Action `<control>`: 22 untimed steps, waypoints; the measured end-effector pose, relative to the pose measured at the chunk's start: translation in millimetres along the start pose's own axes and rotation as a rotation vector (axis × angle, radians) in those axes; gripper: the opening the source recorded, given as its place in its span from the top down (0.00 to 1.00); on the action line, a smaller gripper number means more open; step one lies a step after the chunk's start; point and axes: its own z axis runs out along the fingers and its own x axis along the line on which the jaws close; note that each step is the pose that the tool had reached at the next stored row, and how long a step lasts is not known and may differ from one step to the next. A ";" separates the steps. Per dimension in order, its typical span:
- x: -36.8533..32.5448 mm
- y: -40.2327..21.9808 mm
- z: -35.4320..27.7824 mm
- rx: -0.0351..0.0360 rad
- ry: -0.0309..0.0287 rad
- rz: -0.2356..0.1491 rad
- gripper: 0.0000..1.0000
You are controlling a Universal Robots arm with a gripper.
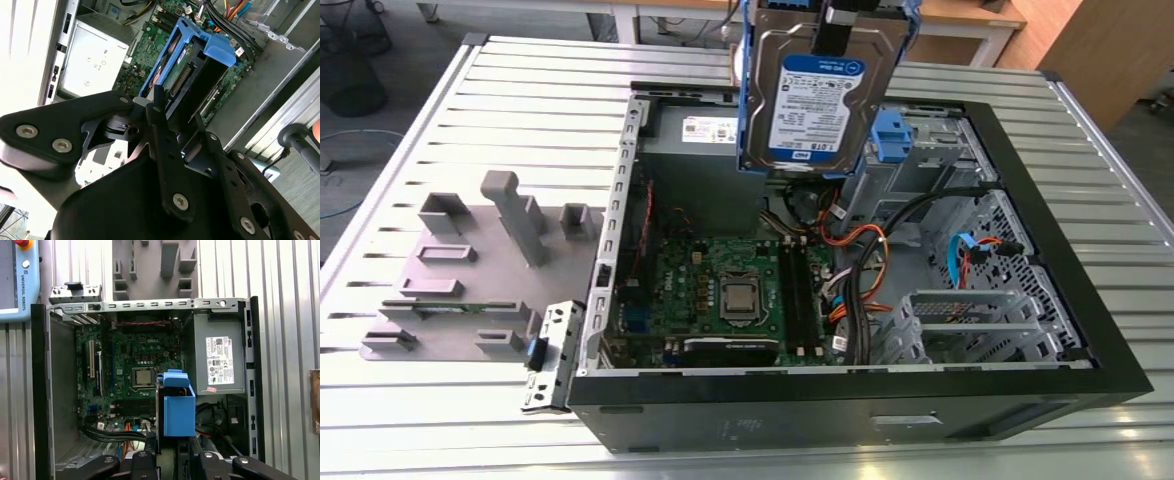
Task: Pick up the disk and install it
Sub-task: 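Pick up the disk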
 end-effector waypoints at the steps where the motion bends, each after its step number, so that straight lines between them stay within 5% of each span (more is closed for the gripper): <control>1: 1.1 -0.1 0.0 0.0000 0.0000 0.000 0.65; 22: 33.3 -2.0 -0.5 0.0000 0.0001 0.000 0.65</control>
